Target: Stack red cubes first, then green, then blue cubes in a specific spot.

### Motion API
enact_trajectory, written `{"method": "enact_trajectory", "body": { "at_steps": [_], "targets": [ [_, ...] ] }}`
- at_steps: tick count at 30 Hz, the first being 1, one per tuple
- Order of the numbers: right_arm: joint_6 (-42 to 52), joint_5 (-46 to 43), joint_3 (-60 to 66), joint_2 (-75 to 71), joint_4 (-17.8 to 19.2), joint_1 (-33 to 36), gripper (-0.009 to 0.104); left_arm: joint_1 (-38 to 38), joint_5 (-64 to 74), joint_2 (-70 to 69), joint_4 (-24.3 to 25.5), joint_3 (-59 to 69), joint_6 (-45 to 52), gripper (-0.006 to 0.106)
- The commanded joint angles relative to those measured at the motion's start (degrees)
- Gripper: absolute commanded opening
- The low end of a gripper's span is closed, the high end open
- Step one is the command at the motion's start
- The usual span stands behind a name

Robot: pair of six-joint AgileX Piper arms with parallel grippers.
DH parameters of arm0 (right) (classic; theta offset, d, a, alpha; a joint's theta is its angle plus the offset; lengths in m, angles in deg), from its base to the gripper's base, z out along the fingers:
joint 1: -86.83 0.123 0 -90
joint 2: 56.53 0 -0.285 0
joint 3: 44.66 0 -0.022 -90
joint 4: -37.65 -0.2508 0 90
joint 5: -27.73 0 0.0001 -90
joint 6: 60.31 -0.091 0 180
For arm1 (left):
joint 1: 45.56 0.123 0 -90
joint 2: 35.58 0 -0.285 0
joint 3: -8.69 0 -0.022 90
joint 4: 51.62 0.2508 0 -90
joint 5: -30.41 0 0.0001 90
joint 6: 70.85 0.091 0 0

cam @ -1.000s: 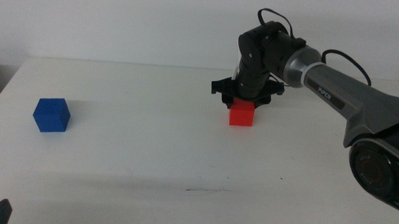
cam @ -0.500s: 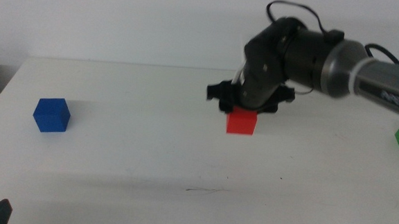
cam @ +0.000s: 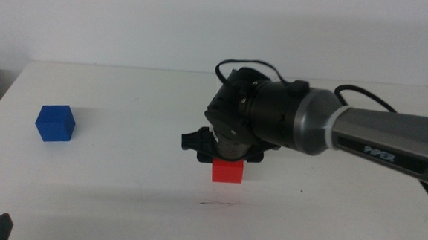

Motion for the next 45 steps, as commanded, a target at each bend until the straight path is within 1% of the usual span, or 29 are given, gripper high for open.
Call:
{"method": "enact_trajectory", "body": {
  "at_steps": [1, 12, 17, 19, 20, 23, 24, 27, 29, 32, 35, 38, 40, 42, 45],
  "targets": [
    [-1.2, -0.5, -1.2, -2.2, 2.0, -0.2, -0.001, -0.4, -4.5, -1.5, -0.1, -0.1, -0.8, 0.094],
    [-2.1, -0.8, -1.3, 1.3, -1.2, -0.2, -0.001, -0.4, -4.5, -1.5, -0.1, -0.1, -0.7, 0.094],
    [-1.9, -0.8, -1.3, 2.2, -2.0, -0.2, -0.001, -0.4, -4.5, -1.5, -0.1, -0.1, -0.8, 0.094],
    [-0.8, -0.6, -1.3, 2.2, -1.8, -0.2, 0.004, -0.4, -4.5, -1.5, -0.1, -0.1, -0.8, 0.094],
    [-0.8, -0.6, -1.3, 2.2, -1.8, -0.2, 0.011, -0.4, -4.5, -1.5, -0.1, -0.1, -0.8, 0.094],
    [-0.8, -0.6, -1.3, 2.2, -1.8, -0.2, 0.026, -0.4, -4.5, -1.5, -0.1, -0.1, -0.8, 0.094],
    [-0.8, -0.6, -1.3, 2.2, -1.8, -0.2, 0.058, -0.4, -4.5, -1.5, -0.1, -0.1, -0.9, 0.094],
    [-0.8, -0.6, -1.3, 1.9, -1.9, -0.2, 0.077, -0.4, -4.5, -1.5, -0.1, -0.1, -0.9, 0.094],
    [-0.8, -0.4, -1.3, 1.3, -2.0, -0.2, 0.087, -0.4, -4.5, -1.5, -0.1, -0.1, -0.9, 0.094],
    [0.2, 0.2, -1.4, -1.3, -1.8, -0.2, 0.094, -0.4, -4.5, -1.5, -0.1, -0.1, -0.9, 0.094],
    [2.3, 2.1, -1.4, -5.4, -1.3, -0.9, 0.094, -0.4, -4.5, -1.5, -0.1, -0.1, -0.8, 0.094],
    [5.1, 4.0, -1.4, -9.9, -1.4, -3.3, 0.094, -0.4, -4.5, -1.5, -0.1, -0.1, -0.8, 0.094],
    [8.6, 5.4, -1.4, -12.9, -2.8, -5.9, 0.094, -0.4, -4.5, -1.5, -0.1, -0.1, -0.8, 0.094],
    [13.7, 7.0, -1.4, -15.2, -5.5, -9.3, 0.094, -0.4, -4.5, -1.5, -0.1, -0.1, -0.8, 0.094],
    [22.1, 8.3, -1.4, -18.3, -9.4, -16.4, 0.094, -0.4, -4.5, -1.5, -0.1, -0.1, -0.8, 0.094]
  ]
}}
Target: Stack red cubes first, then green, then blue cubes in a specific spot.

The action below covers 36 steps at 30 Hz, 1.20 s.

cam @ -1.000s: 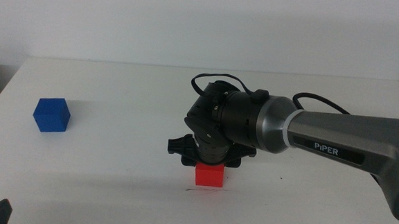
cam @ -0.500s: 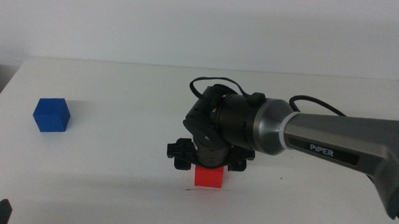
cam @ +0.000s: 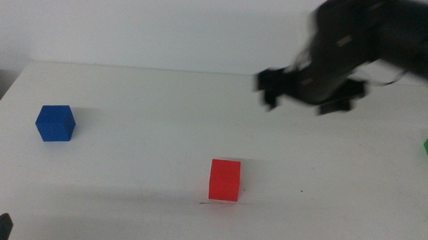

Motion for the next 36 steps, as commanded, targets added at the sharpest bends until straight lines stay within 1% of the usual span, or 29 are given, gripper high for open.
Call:
{"method": "enact_trajectory", "body": {
  "at_steps": [1, 7, 10, 13, 15, 20, 25, 28, 36],
  "targets": [
    [7.9, 0.3, -1.3, -5.2, -1.4, -6.6, 0.094, -0.4, -4.5, -1.5, -0.1, -0.1, -0.8, 0.094],
    [24.8, 1.6, -1.4, -7.8, -8.5, -25.2, 0.094, -0.4, -4.5, -1.5, -0.1, -0.1, -0.8, 0.094],
    [30.6, 1.9, -1.4, -7.0, -11.8, -33.0, 0.094, -0.4, -4.5, -1.5, -0.1, -0.1, -0.8, 0.094],
    [34.7, 1.0, -1.4, -5.8, -15.0, -39.3, 0.094, -0.4, -4.5, -1.5, -0.1, -0.1, -0.8, 0.094],
    [37.4, 0.3, -1.4, -4.8, -16.1, -41.9, 0.094, -0.4, -4.5, -1.5, -0.1, -0.1, -0.8, 0.094],
    [42.2, -3.1, -1.4, -1.4, -16.1, -46.7, 0.094, -0.4, -4.5, -1.5, -0.1, -0.1, -0.8, 0.094],
    [44.8, -3.7, -1.5, 2.0, -16.1, -49.5, 0.094, -0.4, -4.5, -1.5, -0.1, -0.1, -0.8, 0.094],
    [46.6, -4.1, -2.1, 3.9, -16.3, -50.3, 0.094, -0.4, -4.5, -1.5, -0.1, -0.1, -0.8, 0.094],
    [46.6, -5.6, -5.0, 8.7, -16.6, -50.6, 0.094, -0.4, -4.5, -1.5, -0.1, -0.1, -0.9, 0.094]
  ]
}}
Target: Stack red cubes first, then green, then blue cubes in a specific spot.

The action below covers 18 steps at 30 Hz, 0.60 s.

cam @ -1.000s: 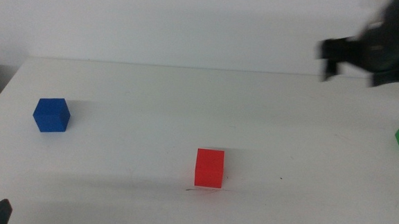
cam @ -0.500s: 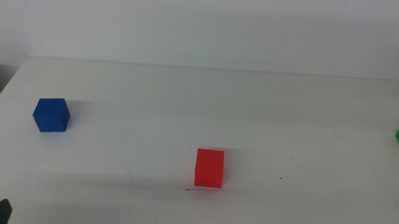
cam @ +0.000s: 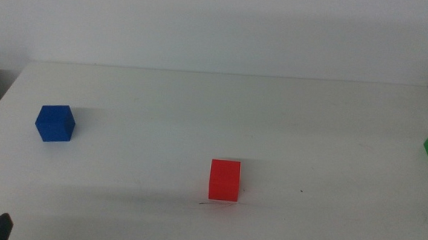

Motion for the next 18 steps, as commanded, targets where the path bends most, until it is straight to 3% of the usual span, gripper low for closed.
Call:
{"method": "enact_trajectory", "body": {
  "at_steps": [1, 18],
  "targets": [
    [0.7, -2.9, -2.2, -2.1, 0.0, -0.4, 0.094, -0.4, -4.5, -1.5, -0.1, -0.1, -0.9, 0.094],
    [2.5, -8.6, -2.2, 4.4, -0.6, -0.4, 0.083, -0.4, -4.5, -1.5, -0.1, -0.1, -0.8, 0.094]
  ]
}}
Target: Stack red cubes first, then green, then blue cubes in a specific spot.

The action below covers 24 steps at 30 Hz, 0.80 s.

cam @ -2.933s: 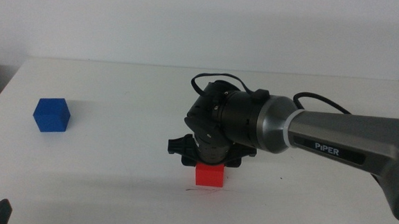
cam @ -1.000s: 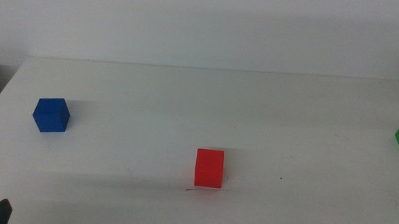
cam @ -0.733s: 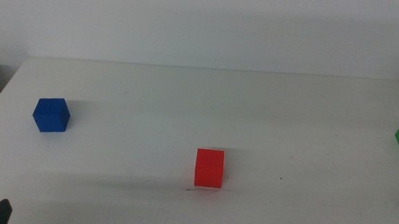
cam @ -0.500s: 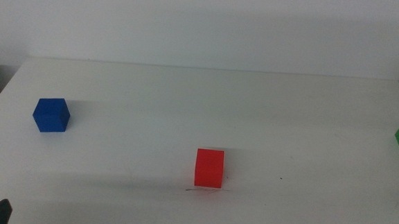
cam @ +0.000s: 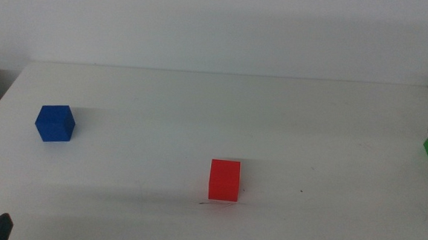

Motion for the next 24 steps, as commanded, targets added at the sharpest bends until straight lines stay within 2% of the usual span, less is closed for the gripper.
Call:
{"method": "enact_trajectory", "body": {
  "at_steps": [1, 6, 9, 12, 15, 16, 17, 24],
  "targets": [
    [0.8, -1.7, -2.0, -2.7, 0.3, -0.4, 0.083, -0.4, -4.5, -1.5, -0.1, -0.1, -0.8, 0.094],
    [0.9, -1.4, -2.0, -1.7, 0.4, -0.4, 0.077, -0.4, -4.5, -1.5, -0.1, -0.1, -0.8, 0.094],
    [1.1, -0.7, -2.0, -1.5, 0.5, -0.4, 0.067, -0.4, -4.5, -1.5, -0.1, -0.1, -0.7, 0.094],
    [1.6, -0.1, -2.0, -1.5, 0.5, -0.4, 0.049, -0.4, -4.5, -1.5, -0.1, -0.1, -0.7, 0.094],
    [1.6, -0.1, -2.0, -1.5, 0.5, -0.4, 0.026, -0.4, -4.5, -1.5, -0.1, -0.1, -0.7, 0.094],
    [1.6, 0.2, -2.0, -1.7, 0.6, -0.4, 0.008, -0.4, -4.5, -1.5, -0.1, -0.1, -0.7, 0.094],
    [1.6, 0.7, -2.0, -2.1, 0.7, -0.4, 0.0, -0.4, -4.5, -1.5, -0.1, -0.1, -0.7, 0.094],
    [-3.8, 3.7, -1.6, -10.0, 0.3, 1.4, -0.001, -0.4, -4.5, -1.5, -0.1, -0.1, -0.7, 0.094]
  ]
}}
